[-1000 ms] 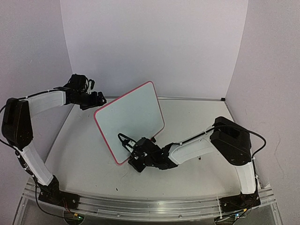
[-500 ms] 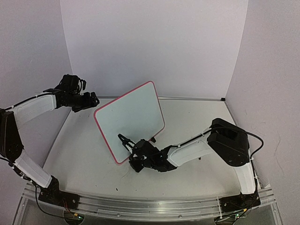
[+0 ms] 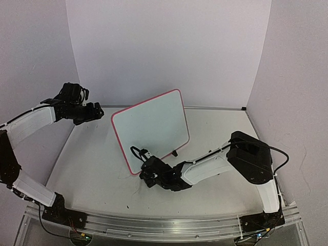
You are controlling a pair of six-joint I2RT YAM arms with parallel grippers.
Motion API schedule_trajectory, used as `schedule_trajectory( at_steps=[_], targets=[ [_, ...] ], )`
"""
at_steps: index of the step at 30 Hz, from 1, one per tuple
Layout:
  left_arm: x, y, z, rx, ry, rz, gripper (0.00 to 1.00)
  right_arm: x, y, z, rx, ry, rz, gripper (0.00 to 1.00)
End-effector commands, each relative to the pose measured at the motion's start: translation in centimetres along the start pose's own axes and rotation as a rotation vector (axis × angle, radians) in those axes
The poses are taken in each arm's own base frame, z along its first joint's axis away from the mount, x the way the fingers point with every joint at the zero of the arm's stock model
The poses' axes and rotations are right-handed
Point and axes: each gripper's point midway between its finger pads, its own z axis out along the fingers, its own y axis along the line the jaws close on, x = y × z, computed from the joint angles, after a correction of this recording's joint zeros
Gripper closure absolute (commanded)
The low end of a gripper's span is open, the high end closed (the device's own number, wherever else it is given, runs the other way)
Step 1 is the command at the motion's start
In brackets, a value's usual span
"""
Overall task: Write a sentence on the whiteboard
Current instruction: Move the whiteboard to the center of the board.
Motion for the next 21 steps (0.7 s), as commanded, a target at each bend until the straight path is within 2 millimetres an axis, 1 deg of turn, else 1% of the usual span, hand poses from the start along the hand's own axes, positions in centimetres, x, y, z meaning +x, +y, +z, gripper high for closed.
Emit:
schedule_trajectory(
  at_steps=[1, 5, 8, 14, 21],
  targets=[
    [-0.7, 0.6, -2.2, -0.023, -0.046, 0.015, 0.11, -1.0, -5.2, 0.1, 0.277, -0.045, 0.158, 1.00],
    [-0.6, 0.9, -3.0, -0.033, -0.053, 0.022, 0.10, -0.3, -5.9, 0.4, 0.346, -0.019, 0.194, 1.00],
    [-0.6, 1.0, -3.4, -0.034, -0.053, 0.023, 0.10, -0.1, -6.0, 0.7, 0.372, -0.015, 0.222, 1.00],
    [-0.6, 0.9, -4.0, -0.030, -0.055, 0.018, 0.10, -0.5, -6.8, 0.8, 0.450, -0.028, 0.282, 1.00],
    [-0.3, 1.0, -4.5, -0.033, -0.056, 0.011, 0.09, -1.1, -6.8, 0.8, 0.444, -0.034, 0.340, 1.00]
  ],
)
